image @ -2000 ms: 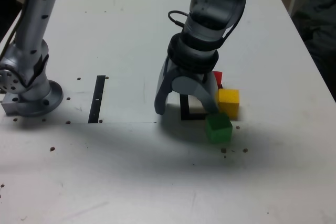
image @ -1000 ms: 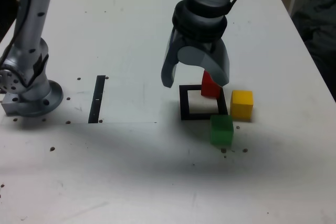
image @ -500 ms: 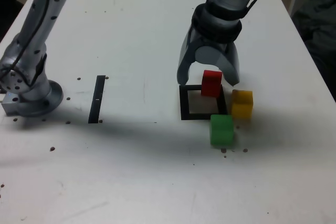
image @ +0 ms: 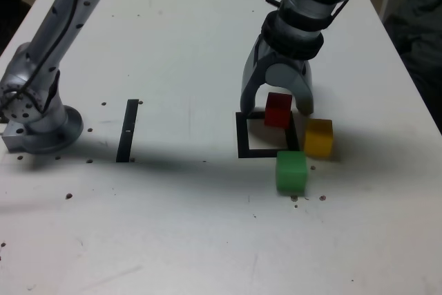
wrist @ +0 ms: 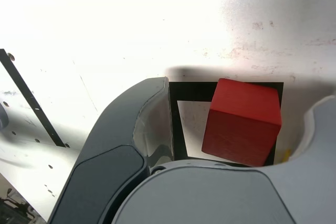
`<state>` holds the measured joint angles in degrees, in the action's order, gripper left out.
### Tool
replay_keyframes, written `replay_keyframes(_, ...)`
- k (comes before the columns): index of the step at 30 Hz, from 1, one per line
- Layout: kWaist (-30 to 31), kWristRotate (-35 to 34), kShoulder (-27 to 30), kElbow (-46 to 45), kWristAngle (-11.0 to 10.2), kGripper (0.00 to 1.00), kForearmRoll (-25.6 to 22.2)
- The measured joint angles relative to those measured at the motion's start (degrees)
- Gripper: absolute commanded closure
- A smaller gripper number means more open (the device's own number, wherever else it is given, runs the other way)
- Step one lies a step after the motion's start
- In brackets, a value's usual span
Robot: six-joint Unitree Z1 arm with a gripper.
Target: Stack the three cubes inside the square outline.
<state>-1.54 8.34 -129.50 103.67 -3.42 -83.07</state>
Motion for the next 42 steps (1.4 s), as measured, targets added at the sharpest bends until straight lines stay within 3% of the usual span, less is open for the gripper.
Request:
replay_keyframes(7, 0.0, -0.1, -0.3, 0.1, -0.3, 0.66, 0.0)
replay_keyframes(10, 0.1, -0.2, -0.5, 0.1, -0.4, 0.72, 0.0)
replay_keyframes(27, 1.2, -1.2, -1.0, -0.1, 1.9, 0.76, 0.8)
replay_keyframes(42, 3.5, -4.5, 1.1, -2.9, 4.0, 0.78, 4.6)
